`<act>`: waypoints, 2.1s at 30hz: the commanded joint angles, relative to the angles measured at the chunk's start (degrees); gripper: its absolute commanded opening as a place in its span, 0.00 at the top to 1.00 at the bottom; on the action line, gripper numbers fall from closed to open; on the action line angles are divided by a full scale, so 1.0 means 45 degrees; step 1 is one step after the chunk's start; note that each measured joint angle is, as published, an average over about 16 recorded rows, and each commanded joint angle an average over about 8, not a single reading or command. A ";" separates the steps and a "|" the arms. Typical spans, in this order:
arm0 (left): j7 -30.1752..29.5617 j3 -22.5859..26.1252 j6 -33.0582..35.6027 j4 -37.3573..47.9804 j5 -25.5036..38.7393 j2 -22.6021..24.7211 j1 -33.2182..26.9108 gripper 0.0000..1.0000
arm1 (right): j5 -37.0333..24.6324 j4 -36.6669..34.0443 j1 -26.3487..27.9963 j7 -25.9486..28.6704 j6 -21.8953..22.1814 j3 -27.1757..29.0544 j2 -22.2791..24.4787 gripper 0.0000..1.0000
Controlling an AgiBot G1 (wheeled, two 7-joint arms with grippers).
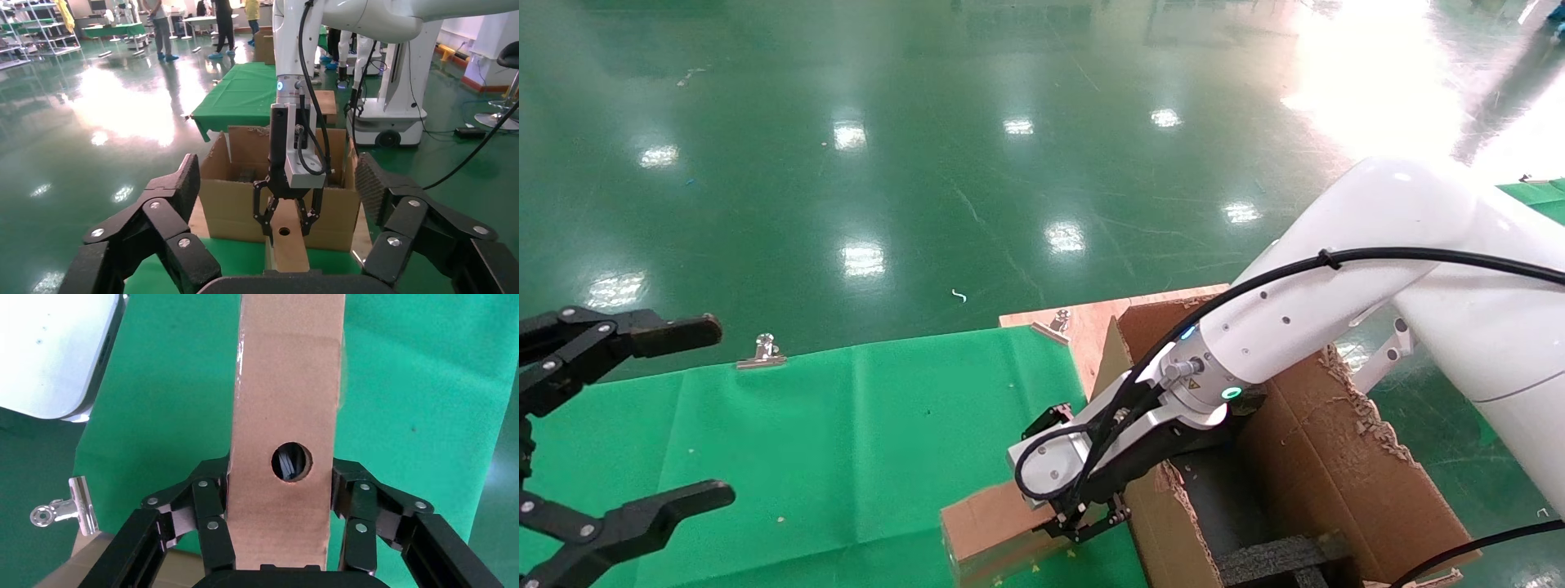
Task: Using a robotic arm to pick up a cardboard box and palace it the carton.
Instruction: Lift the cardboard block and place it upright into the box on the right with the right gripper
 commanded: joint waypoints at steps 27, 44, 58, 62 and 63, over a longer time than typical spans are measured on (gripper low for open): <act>0.0002 0.0003 0.0000 0.0002 -0.0004 -0.0001 -0.0001 0.00 | 0.1955 -0.2086 0.5700 -0.0882 -0.0257 -0.0118 0.0086 1.00; 0.0003 0.0005 -0.0001 0.0002 -0.0006 -0.0002 -0.0002 0.00 | 0.2571 -0.2989 0.6721 -0.1725 -0.0310 -0.1417 0.1661 1.00; 0.0004 0.0007 -0.0002 0.0002 -0.0007 -0.0002 -0.0002 0.00 | 0.1491 -0.3737 0.8183 -0.2326 -0.0325 -0.3401 0.4405 1.00; 0.0004 0.0008 -0.0002 0.0002 -0.0007 -0.0002 -0.0003 0.00 | 0.1262 -0.4126 0.8439 -0.2566 -0.0310 -0.3894 0.4980 1.00; 0.0004 0.0008 -0.0002 0.0002 -0.0007 -0.0003 -0.0003 0.00 | 0.1242 -0.4218 0.8471 -0.2618 -0.0310 -0.4006 0.5098 1.00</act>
